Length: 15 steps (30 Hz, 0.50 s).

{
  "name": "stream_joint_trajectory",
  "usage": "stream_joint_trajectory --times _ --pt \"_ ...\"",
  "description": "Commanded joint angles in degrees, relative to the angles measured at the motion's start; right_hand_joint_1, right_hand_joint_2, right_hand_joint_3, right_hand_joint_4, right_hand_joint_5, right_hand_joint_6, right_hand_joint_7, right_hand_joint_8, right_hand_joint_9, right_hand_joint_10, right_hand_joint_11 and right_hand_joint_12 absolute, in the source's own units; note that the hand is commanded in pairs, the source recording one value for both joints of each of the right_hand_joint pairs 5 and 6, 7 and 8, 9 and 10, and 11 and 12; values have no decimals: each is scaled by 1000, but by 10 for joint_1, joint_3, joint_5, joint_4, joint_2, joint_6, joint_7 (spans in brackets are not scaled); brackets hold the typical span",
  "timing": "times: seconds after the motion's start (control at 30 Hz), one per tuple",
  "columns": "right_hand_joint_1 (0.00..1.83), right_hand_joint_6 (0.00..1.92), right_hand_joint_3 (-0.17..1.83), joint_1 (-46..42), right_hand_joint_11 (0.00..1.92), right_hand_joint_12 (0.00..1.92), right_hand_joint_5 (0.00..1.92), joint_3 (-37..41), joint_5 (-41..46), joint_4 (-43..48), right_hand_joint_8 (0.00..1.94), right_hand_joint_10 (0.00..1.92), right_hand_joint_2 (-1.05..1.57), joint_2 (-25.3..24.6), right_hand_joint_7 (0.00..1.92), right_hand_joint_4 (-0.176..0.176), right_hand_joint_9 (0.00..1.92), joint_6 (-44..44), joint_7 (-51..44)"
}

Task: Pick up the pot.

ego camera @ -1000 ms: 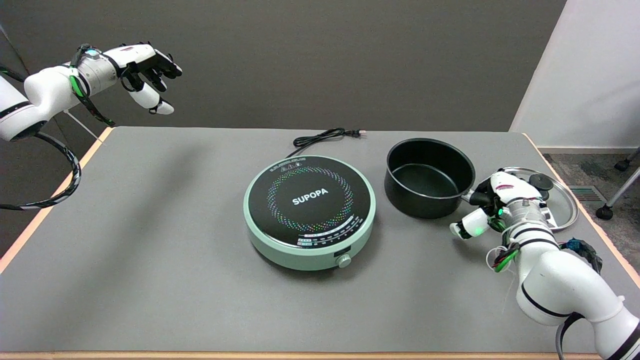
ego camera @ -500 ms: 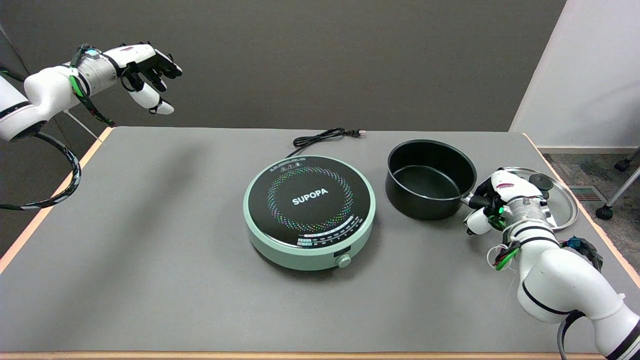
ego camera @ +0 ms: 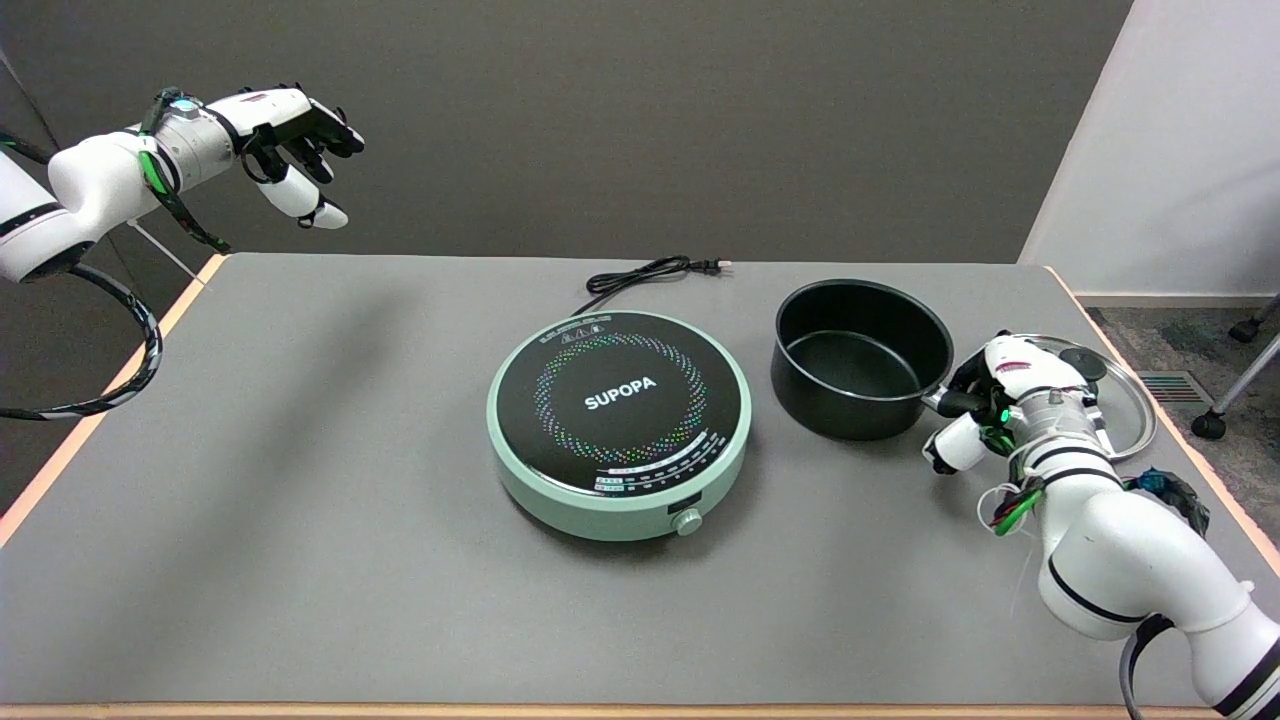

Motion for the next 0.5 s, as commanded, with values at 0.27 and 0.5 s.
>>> stream_joint_trajectory --times 0.27,0.5 --pt "1026 1244 1484 2 1244 1244 1244 7 6 -14 1244 1244 25 16 1244 -43 1244 -28 -1" --pt "1012 1306 1428 3 1306 1306 1306 11 11 -22 1306 1306 -305 17 1306 -62 1306 -40 -1"
